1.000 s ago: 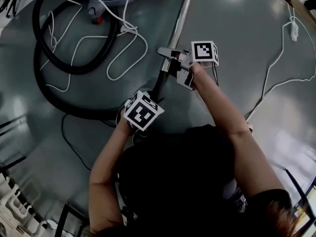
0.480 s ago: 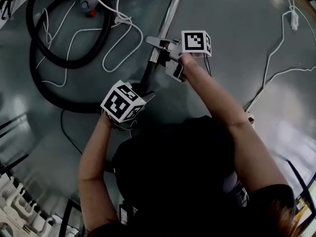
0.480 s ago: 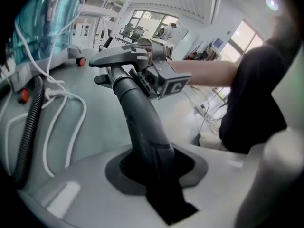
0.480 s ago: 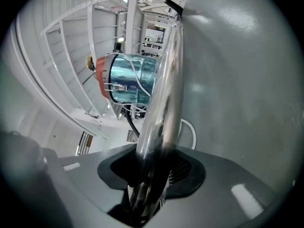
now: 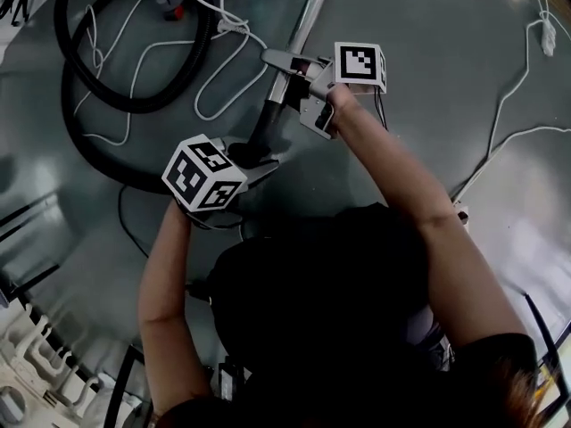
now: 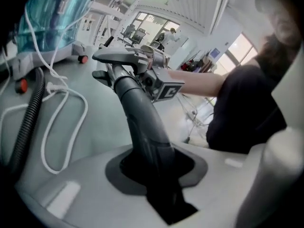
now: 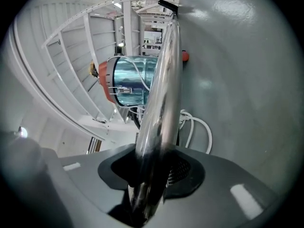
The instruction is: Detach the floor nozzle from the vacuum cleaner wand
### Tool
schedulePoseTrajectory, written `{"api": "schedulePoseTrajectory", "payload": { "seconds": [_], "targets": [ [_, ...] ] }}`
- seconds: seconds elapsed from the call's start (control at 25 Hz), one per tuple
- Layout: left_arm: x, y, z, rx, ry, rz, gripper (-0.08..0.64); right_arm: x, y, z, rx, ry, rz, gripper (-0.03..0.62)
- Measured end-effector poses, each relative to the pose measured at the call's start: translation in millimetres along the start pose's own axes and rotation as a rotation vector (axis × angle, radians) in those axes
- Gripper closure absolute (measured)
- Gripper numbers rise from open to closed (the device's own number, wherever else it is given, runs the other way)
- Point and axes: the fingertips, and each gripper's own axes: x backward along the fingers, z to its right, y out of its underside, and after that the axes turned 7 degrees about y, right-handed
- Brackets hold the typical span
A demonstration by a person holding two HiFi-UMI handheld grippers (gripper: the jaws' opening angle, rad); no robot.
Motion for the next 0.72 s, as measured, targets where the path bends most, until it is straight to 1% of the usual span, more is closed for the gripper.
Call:
{"api": "schedulePoseTrajectory", "payload": {
  "seconds": [0.04, 0.2, 0.28, 0.32, 0.4, 0.52, 0.56, 0.6, 0.64, 0.68, 0.72],
  "targets": [
    [3.0, 0.7, -2.6, -0.019, -0.063, -0.01, 0.446, -0.5, 0.1, -0.5, -0.016, 0.01, 0.007, 0.445],
    [10.4, 10.7, -21.9, -0.139, -0.388, -0.097, 0.448, -4.8, -1.7, 3.8, -0.1, 0.066, 0.051, 0.46],
    [15.7, 14.6, -34.2, -0.197, -0.504, -0.114, 0.453, -12.5, -5.1, 6.5, -0.123, 0.072, 0.077, 0.463],
    [19.4, 16.0, -39.8, -0.223, -0.544, -0.116, 0.454, -16.7, -6.7, 7.0, -0.126, 0.075, 0.085, 0.465],
    [25.7, 17.4, -45.6, -0.253, -0.585, -0.112, 0.454, -22.0, -7.7, 5.8, -0.126, 0.07, 0.086, 0.464],
    [28.3, 16.4, -42.1, -0.232, -0.552, -0.099, 0.456, -23.4, -5.2, 1.7, -0.137, 0.046, 0.071, 0.466],
    [29.6, 16.6, -40.8, -0.23, -0.555, -0.105, 0.456, -23.8, -5.0, 1.1, -0.141, 0.047, 0.071, 0.466],
    [31.9, 20.8, -39.4, -0.241, -0.575, -0.127, 0.457, -22.8, -8.0, 3.4, -0.153, 0.062, 0.083, 0.466],
    [35.1, 32.7, -36.5, -0.257, -0.598, -0.162, 0.458, -17.6, -18.1, 10.9, -0.174, 0.093, 0.118, 0.469],
    [40.2, 54.1, -31.5, -0.261, -0.609, -0.196, 0.46, -6.4, -37.3, 23.1, -0.199, 0.126, 0.172, 0.472],
    [48.8, 81.7, -25.7, -0.241, -0.603, -0.213, 0.462, 9.3, -62.0, 35.5, -0.216, 0.144, 0.221, 0.472]
  ]
}}
